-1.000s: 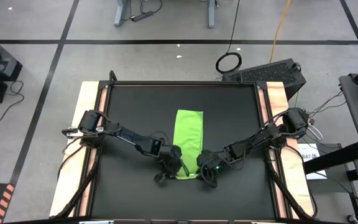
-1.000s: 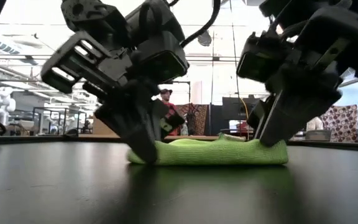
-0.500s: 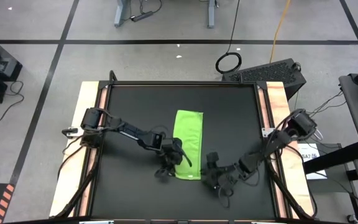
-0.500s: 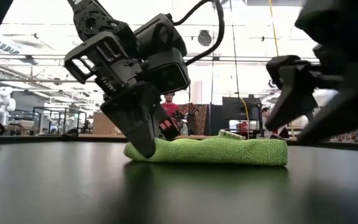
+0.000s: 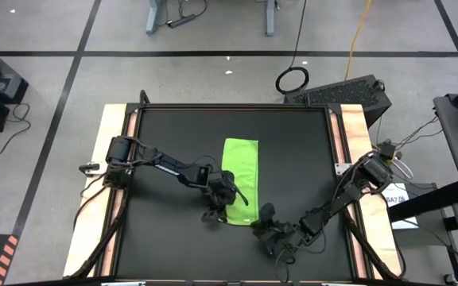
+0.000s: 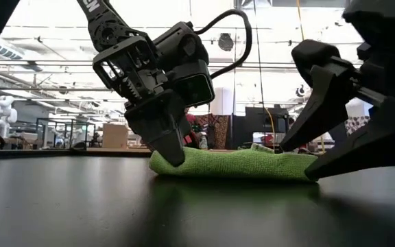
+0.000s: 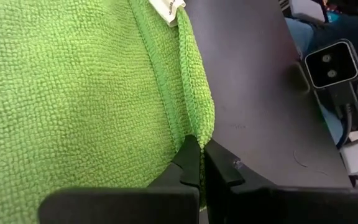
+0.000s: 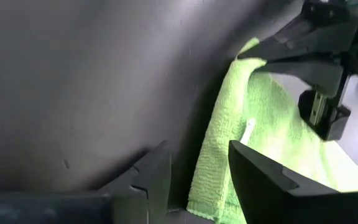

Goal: Roll towel
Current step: Roll the green towel on the table

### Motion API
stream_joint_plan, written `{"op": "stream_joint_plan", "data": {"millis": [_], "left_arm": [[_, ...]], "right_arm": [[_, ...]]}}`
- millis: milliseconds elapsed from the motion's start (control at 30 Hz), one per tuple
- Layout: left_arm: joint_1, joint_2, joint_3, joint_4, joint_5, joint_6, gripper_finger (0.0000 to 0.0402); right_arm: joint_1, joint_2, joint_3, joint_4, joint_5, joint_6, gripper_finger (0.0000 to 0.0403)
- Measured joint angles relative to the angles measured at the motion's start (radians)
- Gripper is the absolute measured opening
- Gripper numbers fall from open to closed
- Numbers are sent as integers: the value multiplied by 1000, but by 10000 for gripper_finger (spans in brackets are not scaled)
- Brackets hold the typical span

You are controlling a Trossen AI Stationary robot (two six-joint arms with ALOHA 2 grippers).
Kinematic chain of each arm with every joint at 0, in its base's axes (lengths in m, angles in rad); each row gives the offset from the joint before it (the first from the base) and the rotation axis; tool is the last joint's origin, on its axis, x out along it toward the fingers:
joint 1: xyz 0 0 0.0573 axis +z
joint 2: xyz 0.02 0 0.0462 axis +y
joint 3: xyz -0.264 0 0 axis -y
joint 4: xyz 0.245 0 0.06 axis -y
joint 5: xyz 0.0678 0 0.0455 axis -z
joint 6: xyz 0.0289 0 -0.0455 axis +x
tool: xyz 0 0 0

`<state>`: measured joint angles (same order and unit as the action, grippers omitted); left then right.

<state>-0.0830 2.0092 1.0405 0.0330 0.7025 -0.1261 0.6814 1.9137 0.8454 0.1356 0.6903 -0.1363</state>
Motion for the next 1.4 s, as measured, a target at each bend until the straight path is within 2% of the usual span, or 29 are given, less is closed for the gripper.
{"op": "stream_joint_plan", "data": {"millis": [567,1100,1400], "left_arm": [[13,11,-1,9,10,-26,0],[13,12,-2,14,10,-34,0],[15,12,-3,55,58,-34,0]], "right_arm": [[28,3,-1,-45,51,14,125],[-37,0,-2,-120,-66,93,123],[-75,-2,-9,-116,-104,78,66]]}}
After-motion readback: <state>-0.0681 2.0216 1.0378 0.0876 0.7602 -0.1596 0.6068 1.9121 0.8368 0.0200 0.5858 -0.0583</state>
